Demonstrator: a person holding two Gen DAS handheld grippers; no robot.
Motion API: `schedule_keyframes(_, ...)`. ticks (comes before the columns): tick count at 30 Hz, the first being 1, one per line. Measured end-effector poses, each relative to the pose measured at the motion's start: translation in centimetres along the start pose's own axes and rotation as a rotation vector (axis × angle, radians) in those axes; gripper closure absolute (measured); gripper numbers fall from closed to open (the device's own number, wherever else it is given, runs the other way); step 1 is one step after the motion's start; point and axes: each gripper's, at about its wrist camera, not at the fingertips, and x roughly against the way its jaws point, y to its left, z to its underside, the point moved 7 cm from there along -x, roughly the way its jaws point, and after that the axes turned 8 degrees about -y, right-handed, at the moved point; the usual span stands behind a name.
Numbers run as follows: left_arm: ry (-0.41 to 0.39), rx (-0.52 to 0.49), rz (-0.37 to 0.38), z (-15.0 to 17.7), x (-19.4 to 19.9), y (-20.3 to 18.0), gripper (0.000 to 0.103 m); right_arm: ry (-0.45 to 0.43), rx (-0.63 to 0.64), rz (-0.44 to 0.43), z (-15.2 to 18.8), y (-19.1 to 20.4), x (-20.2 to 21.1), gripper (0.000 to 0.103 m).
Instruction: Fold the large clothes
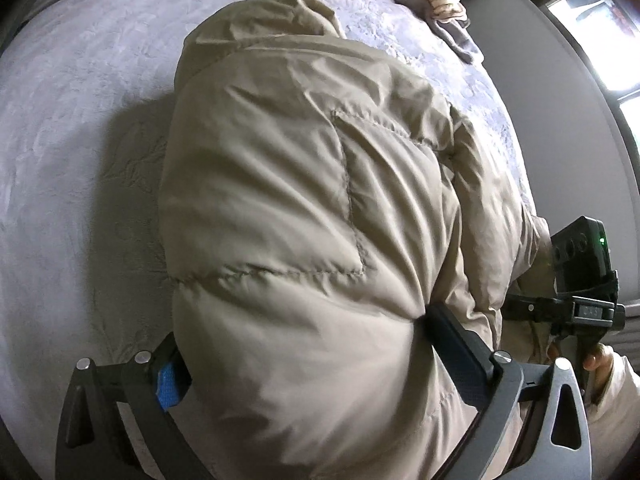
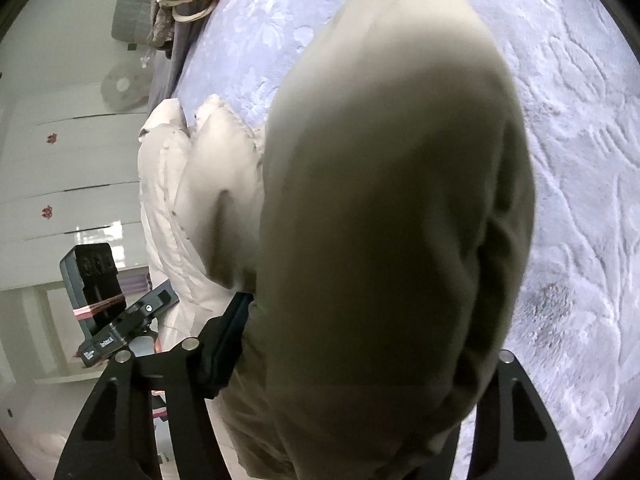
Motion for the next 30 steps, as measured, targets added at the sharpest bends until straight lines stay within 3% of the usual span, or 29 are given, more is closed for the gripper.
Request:
schedule_keyframes(4,-0.030,-0.021,0.060,0.0,1.4,0.0,0.021,-0.033,-0.022,-0.021,1.2,-0.4,1.6,0.050)
schedule_keyframes(7,-0.037,-0.006,0.148,-0.7,3.2,0.7,0.032,-0.069,-0.026,-0.023,1.5,0.9,2.3,0.057)
schedule_keyframes(9,-0.037,-0.004,0.184,-1.3,4.4,1.4,0.032,-0.094,-0.026,-0.024,1.7,2.2,2.7,0.059)
schedule_keyframes(14,-0.100,-0.030,0.192,-4.7,8.3,4.0,0.032,-0.134,0.008,-0.065,1.1,6.9,2.5,0.060)
schedule_keyframes(18,-0.176,-0.016,0.161,-8.4,11.0,7.7,0.032,-0.134,0.057,-0.103,-1.3,11.4,0.4,0.060)
schedule_keyframes(23,-0.254,0.011,0.079,-13.4,12.4,13.9,0.032,-0.114,0.129,-0.140,-5.9,16.9,-5.1,0.060)
schedule_keyframes(30,-0.259,0.036,-0.054,-17.3,8.8,22.3,0.032,-0.096,0.172,-0.115,-10.5,19.3,-12.5,0.061)
